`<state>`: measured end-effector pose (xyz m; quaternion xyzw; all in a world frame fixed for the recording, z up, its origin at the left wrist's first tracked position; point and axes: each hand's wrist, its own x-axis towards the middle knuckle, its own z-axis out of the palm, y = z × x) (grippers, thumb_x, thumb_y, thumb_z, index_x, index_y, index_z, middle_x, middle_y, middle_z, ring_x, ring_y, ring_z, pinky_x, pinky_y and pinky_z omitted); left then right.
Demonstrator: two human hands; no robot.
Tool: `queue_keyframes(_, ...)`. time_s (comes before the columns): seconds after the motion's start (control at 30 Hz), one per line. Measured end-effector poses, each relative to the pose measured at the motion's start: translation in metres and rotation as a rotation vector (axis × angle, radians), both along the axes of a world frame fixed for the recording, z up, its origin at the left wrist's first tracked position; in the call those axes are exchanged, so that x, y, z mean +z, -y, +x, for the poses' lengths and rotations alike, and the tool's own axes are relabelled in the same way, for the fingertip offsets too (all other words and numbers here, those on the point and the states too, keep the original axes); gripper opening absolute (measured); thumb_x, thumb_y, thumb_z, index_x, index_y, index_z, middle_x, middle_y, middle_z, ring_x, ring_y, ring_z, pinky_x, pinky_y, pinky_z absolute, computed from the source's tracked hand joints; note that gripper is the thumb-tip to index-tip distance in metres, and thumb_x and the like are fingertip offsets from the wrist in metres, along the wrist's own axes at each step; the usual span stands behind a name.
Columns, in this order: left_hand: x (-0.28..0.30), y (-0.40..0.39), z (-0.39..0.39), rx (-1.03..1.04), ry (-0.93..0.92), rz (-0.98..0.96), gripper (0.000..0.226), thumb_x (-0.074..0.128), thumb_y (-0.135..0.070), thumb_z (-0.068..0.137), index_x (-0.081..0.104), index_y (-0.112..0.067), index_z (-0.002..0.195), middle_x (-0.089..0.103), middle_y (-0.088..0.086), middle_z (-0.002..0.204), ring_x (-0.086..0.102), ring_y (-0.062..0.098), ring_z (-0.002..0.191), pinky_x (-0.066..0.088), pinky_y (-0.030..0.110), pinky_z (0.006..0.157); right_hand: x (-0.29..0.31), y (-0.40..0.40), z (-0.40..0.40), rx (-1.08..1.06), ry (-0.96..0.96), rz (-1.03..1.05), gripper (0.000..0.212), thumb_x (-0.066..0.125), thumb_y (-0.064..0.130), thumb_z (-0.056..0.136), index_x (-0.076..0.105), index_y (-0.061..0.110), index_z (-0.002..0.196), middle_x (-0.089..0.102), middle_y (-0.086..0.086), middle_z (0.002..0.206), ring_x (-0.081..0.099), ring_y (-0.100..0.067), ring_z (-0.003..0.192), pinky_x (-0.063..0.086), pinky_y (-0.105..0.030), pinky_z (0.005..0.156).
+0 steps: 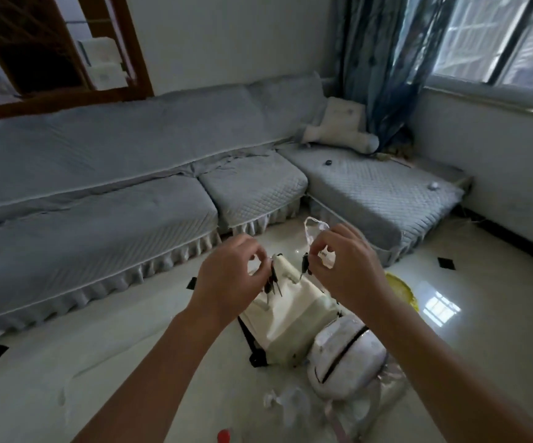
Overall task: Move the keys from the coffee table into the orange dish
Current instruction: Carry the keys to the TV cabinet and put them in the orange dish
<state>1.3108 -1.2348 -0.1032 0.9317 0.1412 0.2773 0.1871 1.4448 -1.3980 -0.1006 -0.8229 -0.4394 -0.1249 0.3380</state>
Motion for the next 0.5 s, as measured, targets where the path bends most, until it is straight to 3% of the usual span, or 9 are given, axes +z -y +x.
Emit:
queue_keyframes(0.17, -0.016, 0.001, 0.003, -0.146, -0.009, 0.028, 0.008, 0.067, -0.022, 0.082, 0.061, -0.019, 0.078, 0.056, -0.008, 0.078, 0.053, 0.011, 0.073, 0.039, 0.023, 0.061, -0.024, 0.02, -0.03, -0.155, -0.111, -0.025, 0.009, 0.068, 0.023, 0.078, 0.061, 0.027, 0.076, 0.055, 0.014, 0.083, 0.049, -0.008, 0.085, 0.034, -0.012, 0.068)
queue_keyframes(0.33, -0.025, 0.04, 0.02, -0.297, -0.035, -0.008, 0.009, 0.068, -0.021, 0.081, 0.06, -0.019, 0.077, 0.055, -0.009, 0.078, 0.052, 0.012, 0.072, 0.044, 0.028, 0.063, -0.034, 0.076, -0.051, -0.331, -0.164, -0.058, 0.009, 0.069, 0.021, 0.076, 0.061, 0.025, 0.075, 0.054, 0.016, 0.083, 0.047, -0.007, 0.085, 0.036, -0.019, 0.068)
queue_keyframes(0.5, -0.012, 0.11, 0.046, -0.459, -0.041, -0.018, 0.008, 0.067, -0.024, 0.082, 0.061, -0.021, 0.077, 0.059, -0.009, 0.08, 0.055, 0.012, 0.074, 0.044, 0.028, 0.063, -0.017, 0.155, -0.055, -0.516, -0.119, -0.005, 0.011, 0.069, 0.016, 0.076, 0.061, 0.023, 0.073, 0.054, 0.014, 0.08, 0.048, -0.009, 0.081, 0.031, -0.009, 0.069)
